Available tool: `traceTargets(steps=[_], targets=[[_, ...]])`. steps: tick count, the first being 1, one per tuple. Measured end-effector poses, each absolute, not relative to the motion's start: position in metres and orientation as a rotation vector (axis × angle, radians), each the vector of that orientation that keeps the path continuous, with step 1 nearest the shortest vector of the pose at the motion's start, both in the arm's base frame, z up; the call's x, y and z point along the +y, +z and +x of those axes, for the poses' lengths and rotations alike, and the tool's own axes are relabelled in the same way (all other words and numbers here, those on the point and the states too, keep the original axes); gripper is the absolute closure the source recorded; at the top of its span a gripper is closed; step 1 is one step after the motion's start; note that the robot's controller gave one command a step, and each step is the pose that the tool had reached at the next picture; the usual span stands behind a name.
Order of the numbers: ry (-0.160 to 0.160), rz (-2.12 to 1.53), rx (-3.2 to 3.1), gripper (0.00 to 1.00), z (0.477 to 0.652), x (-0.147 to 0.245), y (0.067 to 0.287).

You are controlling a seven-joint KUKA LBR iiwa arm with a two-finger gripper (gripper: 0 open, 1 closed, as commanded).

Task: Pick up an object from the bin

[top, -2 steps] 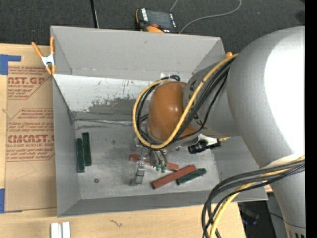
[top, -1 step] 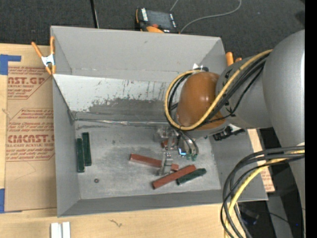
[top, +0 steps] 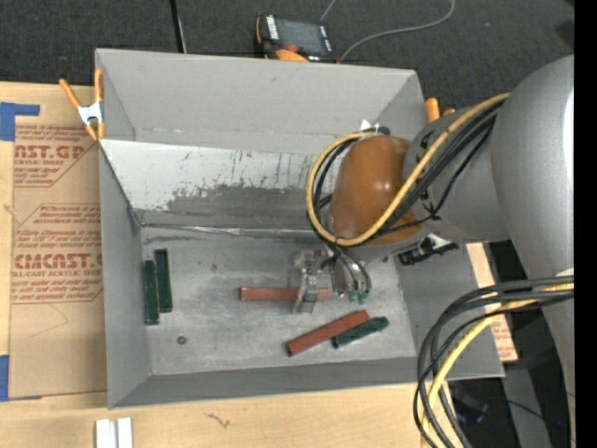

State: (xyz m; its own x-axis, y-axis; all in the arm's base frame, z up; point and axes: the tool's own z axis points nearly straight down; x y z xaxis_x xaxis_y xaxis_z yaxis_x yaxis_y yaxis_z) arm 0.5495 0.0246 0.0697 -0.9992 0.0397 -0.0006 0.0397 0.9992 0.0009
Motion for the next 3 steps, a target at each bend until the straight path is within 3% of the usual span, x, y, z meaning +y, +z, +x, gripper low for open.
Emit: traceTargets(steps=[1,2,3], targets=[[0.001,0.091,3.128,1.00,0.568,0.015,0.265],[-0.001,0.213,3.147,1.00,0.480,-0.017,0.184],[0.001,0.207,3.135,0.00,0.485,-0.016,0.188]])
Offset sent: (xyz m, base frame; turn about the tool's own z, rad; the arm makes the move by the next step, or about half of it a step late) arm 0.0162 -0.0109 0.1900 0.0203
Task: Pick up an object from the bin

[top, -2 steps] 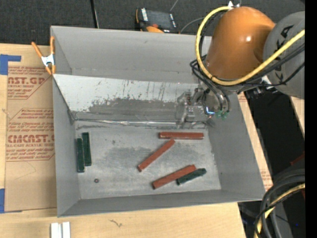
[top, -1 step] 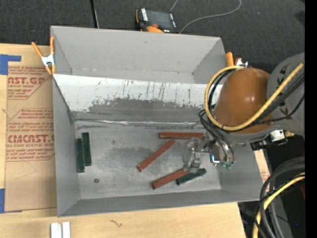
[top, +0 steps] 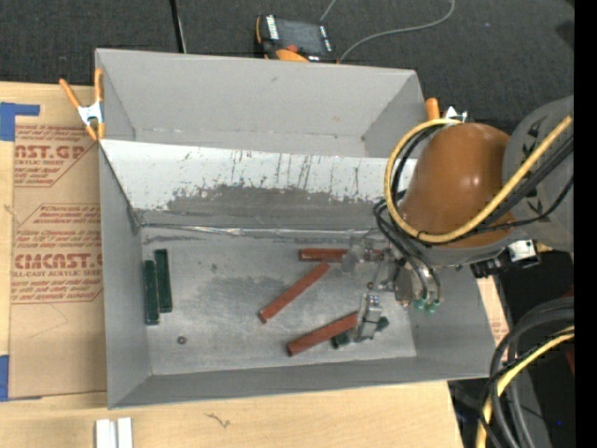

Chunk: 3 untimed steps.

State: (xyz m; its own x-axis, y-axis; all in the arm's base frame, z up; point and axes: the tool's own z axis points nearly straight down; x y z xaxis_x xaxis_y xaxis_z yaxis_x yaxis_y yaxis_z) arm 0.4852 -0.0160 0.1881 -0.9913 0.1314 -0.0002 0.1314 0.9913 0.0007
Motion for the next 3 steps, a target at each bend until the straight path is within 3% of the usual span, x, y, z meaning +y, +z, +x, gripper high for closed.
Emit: traceTargets(steps=[1,2,3], targets=[[0.001,0.404,3.114,0.00,0.486,0.011,0.067],[0.002,0.401,3.117,1.00,0.486,0.011,0.070],[0.004,0.331,3.115,1.00,0.524,0.016,0.206]])
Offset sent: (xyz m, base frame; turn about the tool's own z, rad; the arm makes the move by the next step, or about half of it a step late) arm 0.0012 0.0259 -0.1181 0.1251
